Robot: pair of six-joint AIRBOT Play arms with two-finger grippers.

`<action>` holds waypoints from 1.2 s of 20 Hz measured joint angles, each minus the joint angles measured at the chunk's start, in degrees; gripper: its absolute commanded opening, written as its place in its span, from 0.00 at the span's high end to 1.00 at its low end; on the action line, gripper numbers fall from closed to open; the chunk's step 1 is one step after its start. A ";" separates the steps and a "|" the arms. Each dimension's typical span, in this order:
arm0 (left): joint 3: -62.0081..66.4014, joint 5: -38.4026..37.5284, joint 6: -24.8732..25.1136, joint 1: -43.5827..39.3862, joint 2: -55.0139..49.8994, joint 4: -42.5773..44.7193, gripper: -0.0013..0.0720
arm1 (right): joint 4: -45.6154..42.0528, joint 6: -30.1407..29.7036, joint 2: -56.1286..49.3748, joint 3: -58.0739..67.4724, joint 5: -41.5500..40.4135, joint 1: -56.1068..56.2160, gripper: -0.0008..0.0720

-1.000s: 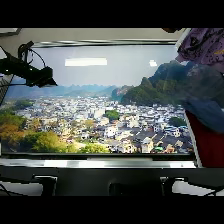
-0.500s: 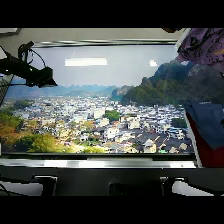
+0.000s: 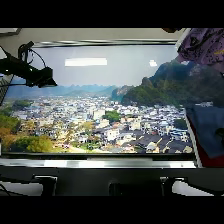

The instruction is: Fold the clothes and pants, and hang the long-sleeved shirts on hangers.

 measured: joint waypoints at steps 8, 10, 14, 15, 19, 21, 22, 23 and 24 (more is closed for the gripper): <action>0.00 0.00 0.00 0.00 0.00 0.00 0.95 | -2.69 -0.90 0.00 -1.46 1.01 0.00 0.95; 0.00 0.00 0.00 0.00 0.00 0.00 0.95 | -3.06 -1.51 0.00 -1.49 1.05 0.00 0.86; 0.00 0.02 0.00 0.00 0.00 0.00 0.95 | -4.26 -2.93 0.00 -1.51 0.42 0.00 0.27; 0.00 0.00 0.00 0.00 0.00 0.00 0.95 | -4.70 -3.45 0.02 -1.51 0.42 0.00 0.23; 0.00 0.02 0.00 0.00 0.02 0.02 0.95 | -5.25 -6.84 0.00 0.28 1.97 0.09 0.36; 0.00 0.02 0.00 0.09 0.28 0.07 0.95 | -1.46 -9.03 0.00 3.63 5.01 0.92 0.58; 0.00 0.02 -0.02 0.24 0.61 0.13 0.95 | 1.20 -10.49 0.00 5.70 7.15 1.84 0.66; 0.00 0.04 0.00 0.39 1.01 0.26 0.95 | 4.26 -12.24 0.00 7.91 9.64 3.23 0.78; 0.00 0.17 0.20 0.63 1.55 0.48 0.95 | 7.98 -14.43 0.02 10.25 12.68 5.35 0.85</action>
